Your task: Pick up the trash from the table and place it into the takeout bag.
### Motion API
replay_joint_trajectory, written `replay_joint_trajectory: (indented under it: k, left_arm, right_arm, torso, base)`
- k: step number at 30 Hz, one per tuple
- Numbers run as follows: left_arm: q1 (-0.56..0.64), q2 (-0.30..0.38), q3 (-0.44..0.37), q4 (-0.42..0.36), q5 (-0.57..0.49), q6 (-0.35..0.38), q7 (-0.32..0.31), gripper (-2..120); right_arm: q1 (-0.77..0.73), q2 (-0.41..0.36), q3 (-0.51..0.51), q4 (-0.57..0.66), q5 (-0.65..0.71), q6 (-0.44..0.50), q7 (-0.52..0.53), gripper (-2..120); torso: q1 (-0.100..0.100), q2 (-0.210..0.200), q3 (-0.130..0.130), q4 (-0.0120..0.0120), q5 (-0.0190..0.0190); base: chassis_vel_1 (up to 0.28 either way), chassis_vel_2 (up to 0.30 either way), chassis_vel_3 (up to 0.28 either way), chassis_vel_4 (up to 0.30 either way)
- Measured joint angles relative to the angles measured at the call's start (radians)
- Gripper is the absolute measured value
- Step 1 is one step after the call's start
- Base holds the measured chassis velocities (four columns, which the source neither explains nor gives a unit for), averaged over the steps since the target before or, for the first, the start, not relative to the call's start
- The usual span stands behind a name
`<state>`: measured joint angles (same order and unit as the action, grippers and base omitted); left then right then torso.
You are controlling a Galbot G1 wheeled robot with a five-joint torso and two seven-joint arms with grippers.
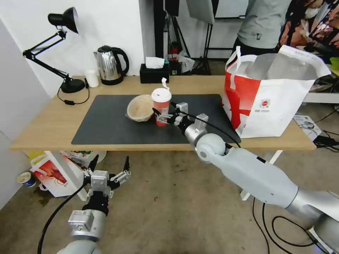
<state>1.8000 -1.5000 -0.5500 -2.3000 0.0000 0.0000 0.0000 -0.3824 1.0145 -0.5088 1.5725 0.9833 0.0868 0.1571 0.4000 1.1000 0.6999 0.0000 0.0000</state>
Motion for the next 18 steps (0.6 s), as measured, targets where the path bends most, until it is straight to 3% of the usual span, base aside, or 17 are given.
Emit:
replay_joint_trajectory:
  k: [18]
  left_arm:
    - [0.000,0.000,0.000,0.000,0.000,0.000,0.000,100]
  right_arm:
    - [-0.022,0.062,0.020,-0.079,-0.041,0.024,-0.021,100]
  torso:
    - [0.000,0.000,0.000,0.0001,0.0000]
  base:
    - [0.000,0.000,0.000,0.000]
